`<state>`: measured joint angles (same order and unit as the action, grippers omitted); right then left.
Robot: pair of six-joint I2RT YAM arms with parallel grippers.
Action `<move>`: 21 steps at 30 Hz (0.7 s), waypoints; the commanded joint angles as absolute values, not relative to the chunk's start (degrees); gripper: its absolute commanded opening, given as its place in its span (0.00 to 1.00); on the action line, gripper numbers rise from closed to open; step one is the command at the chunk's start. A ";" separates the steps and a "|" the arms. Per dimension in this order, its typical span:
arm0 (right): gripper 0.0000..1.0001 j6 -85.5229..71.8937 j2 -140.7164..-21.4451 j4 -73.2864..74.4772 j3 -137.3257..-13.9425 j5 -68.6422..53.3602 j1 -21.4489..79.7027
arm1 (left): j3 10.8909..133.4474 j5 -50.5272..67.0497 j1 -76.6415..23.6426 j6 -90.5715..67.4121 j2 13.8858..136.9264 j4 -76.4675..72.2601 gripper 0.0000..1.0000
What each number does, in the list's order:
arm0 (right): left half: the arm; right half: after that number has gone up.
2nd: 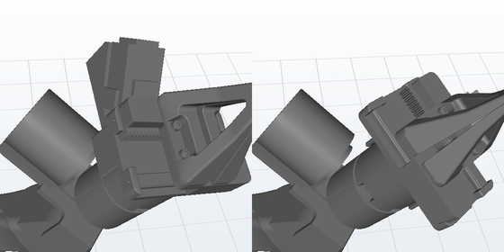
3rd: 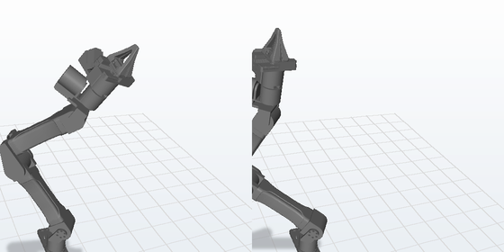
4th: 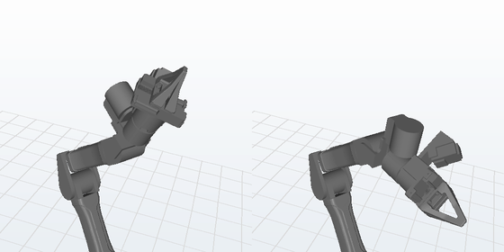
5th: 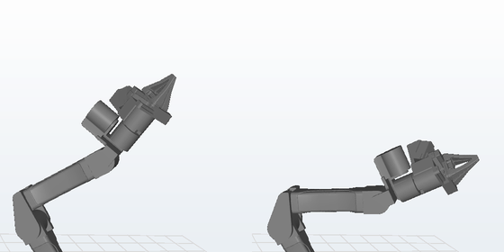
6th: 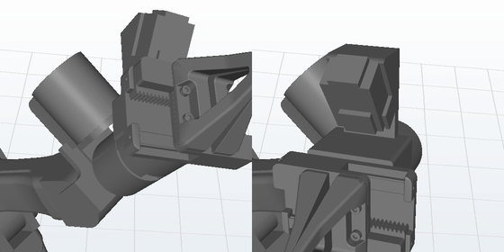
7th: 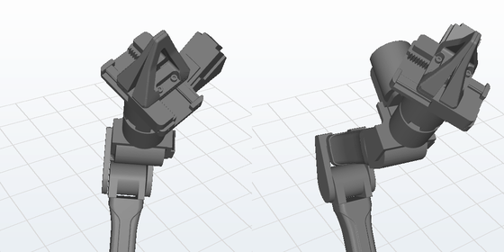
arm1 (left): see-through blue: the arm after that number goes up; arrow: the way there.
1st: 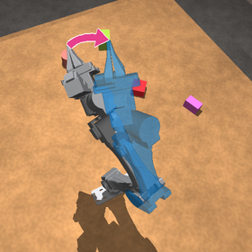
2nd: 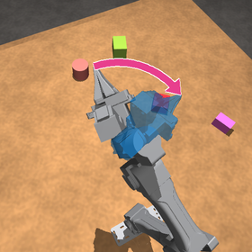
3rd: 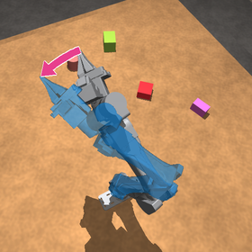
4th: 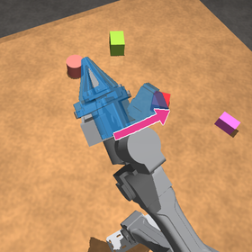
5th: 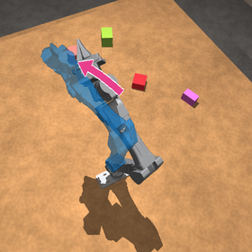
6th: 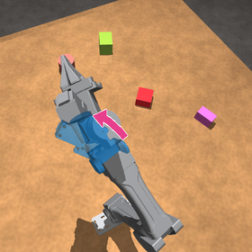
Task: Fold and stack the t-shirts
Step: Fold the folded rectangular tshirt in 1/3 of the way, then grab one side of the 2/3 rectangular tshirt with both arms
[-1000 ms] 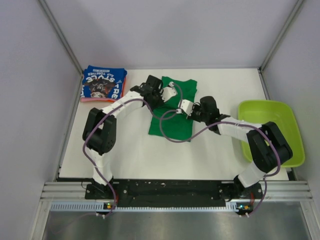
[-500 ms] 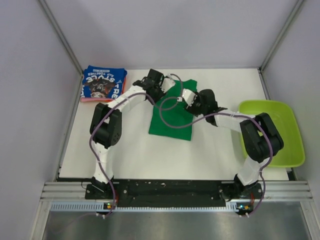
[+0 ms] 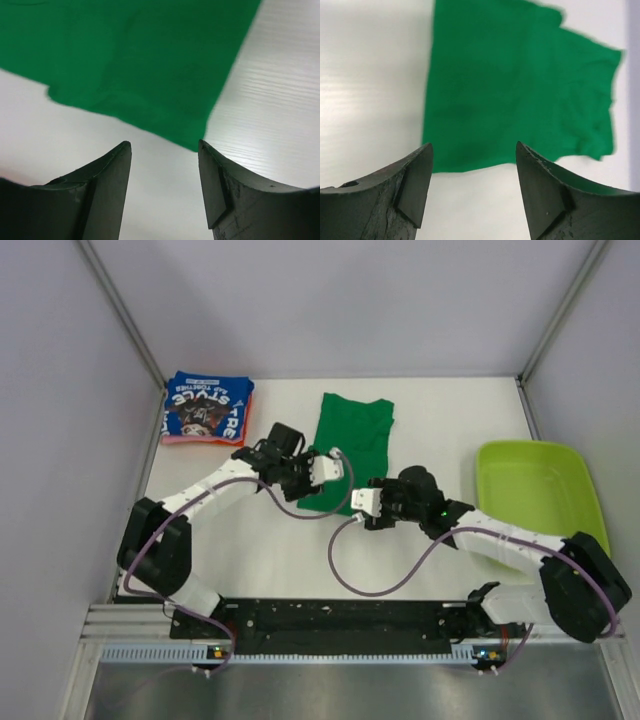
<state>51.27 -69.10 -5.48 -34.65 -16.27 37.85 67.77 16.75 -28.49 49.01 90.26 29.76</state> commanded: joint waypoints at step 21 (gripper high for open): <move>0.00 49.31 -80.35 5.60 -36.56 -6.34 43.41 | 61.00 10.18 -35.07 45.36 96.52 30.49 0.00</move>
